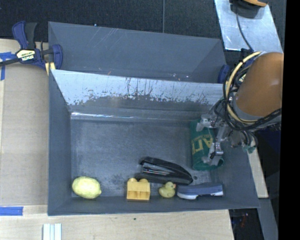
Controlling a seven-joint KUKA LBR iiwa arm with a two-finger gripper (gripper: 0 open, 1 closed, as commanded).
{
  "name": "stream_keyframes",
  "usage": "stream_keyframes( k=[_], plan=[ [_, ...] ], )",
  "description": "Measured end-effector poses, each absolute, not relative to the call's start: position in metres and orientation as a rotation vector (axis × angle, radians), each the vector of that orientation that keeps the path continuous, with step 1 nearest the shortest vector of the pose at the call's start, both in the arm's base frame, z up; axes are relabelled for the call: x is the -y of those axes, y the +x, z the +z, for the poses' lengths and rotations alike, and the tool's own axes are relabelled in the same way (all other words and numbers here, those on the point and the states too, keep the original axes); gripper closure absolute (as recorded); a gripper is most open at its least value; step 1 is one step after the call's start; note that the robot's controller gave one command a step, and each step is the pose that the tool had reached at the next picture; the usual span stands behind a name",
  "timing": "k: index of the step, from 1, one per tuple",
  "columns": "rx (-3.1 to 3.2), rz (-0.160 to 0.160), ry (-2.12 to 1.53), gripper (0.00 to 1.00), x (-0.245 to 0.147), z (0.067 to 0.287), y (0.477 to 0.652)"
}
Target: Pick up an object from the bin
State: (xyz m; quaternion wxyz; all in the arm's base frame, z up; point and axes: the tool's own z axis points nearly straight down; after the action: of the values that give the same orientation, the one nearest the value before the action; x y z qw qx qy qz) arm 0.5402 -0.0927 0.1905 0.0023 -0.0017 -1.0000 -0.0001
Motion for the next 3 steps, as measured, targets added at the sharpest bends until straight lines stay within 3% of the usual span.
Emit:
stream_keyframes(
  k=[1, 2, 3],
  plan=[
    [3.145, 0.001, -0.001, 0.00, 0.092, 0.195, 0.542],
    [3.150, 0.002, 0.004, 0.00, 0.052, 0.105, 0.542],
    [3.152, 0.004, -0.063, 0.00, 0.027, 0.112, 0.534]
  ],
)
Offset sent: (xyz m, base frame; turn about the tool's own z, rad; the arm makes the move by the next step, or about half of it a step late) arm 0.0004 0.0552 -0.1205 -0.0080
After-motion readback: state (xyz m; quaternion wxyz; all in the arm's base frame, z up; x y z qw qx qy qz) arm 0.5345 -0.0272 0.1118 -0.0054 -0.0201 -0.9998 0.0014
